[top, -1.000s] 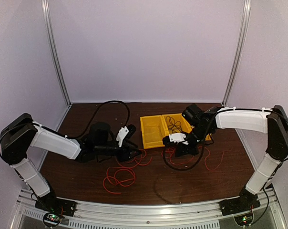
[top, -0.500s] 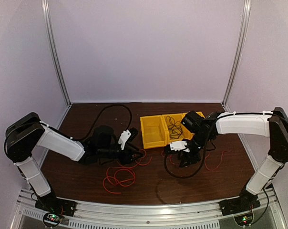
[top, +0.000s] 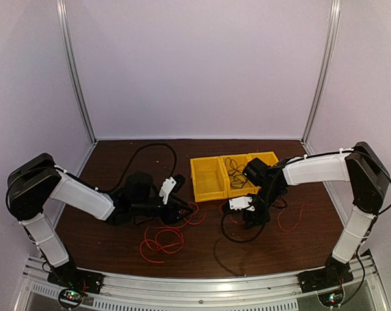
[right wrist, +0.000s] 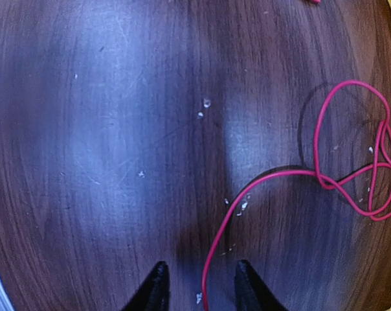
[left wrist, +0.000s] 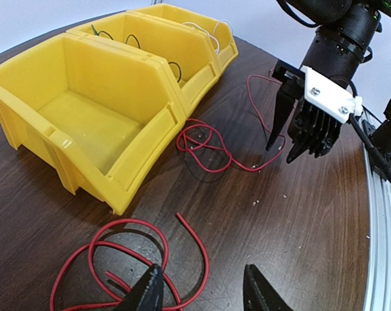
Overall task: Untangle the cables
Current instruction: Pick up the untangled cable from the center of the board.
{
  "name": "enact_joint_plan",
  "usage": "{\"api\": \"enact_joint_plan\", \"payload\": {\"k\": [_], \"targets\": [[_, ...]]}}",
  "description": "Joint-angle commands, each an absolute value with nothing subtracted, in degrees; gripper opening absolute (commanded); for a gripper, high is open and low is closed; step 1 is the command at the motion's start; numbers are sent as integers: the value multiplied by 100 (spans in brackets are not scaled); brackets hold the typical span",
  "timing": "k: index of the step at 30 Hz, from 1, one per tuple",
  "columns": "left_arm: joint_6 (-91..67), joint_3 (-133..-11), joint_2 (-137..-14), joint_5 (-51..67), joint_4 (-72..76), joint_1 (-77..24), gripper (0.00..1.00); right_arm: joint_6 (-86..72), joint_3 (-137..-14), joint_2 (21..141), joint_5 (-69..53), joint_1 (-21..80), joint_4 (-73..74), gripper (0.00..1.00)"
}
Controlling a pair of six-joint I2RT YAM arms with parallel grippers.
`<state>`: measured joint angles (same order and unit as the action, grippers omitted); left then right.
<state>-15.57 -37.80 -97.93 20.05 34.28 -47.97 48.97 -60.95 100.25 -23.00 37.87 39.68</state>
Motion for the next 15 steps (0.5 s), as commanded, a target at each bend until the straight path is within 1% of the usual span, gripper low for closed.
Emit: {"api": "enact_joint_plan", "payload": {"k": [1,3,8,12,15], "targets": [[-1543,-3737,-9658,1956,3742,-4815,43,4781,-6065,10060,-2016,3751,3828,17],[-1455,-3729,-9682,2046,3824,-4816,42,4633,-6156,9966,-2051,3763,3864,0],[-1104,-3715,-9684,2414,4179,-4829,43,4625,-6902,9360,-3075,3888,4598,0],[-666,-3758,-9524,2443,4134,-4909,44,4765,-7663,9314,-3874,3909,5504,0],[-498,-3830,-9448,2394,3947,-4964,45,4828,-7855,9309,-4233,3922,5814,0]]}}
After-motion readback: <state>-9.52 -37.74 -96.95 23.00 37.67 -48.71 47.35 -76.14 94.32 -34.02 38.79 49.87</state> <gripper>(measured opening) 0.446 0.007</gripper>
